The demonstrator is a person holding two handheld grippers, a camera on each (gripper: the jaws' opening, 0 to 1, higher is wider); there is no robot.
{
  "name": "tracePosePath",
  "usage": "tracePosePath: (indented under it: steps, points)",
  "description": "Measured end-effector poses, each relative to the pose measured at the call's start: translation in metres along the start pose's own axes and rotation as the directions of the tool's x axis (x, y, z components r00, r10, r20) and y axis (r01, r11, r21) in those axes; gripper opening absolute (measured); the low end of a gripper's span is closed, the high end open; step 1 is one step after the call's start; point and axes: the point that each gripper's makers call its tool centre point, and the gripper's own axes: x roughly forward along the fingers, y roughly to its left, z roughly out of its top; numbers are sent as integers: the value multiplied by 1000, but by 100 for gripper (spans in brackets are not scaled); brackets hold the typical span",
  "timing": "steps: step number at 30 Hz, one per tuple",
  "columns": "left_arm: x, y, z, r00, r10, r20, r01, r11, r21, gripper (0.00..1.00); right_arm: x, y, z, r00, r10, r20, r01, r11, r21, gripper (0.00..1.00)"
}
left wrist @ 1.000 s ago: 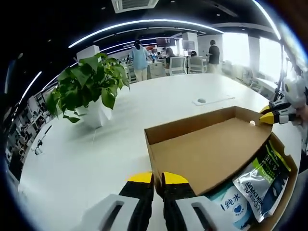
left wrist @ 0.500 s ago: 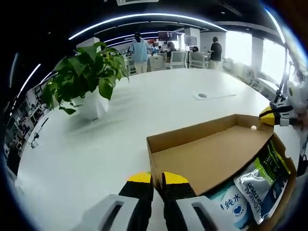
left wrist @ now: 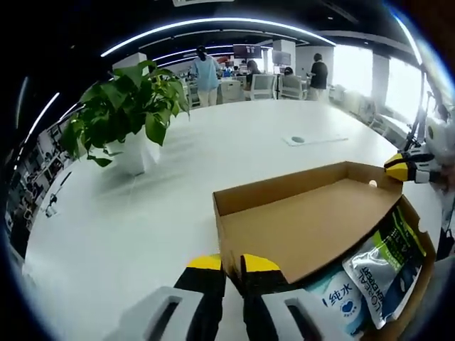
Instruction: Operate the shoe box by opening the lid, removing the specified soft item, and placing it in the target area until the item is outside and the box remains undamaged.
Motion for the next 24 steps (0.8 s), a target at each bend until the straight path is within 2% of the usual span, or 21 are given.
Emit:
tracePosePath:
  steps: [8,14,24]
  points:
    - [-16,-3,6,999,3,34,-3,1000,7,16,-16,7,2,1000,13,18,-13,1000,-15,12]
    - [-31,-9,6,999,-2,51,1,1000,18,21,-31,20,8,998,44,43,-44,999,-10,18]
    - [-53,-12,4,997,-3,80,1,1000,21,22,-49,43,9,995,90,47,-89,996,-27,24]
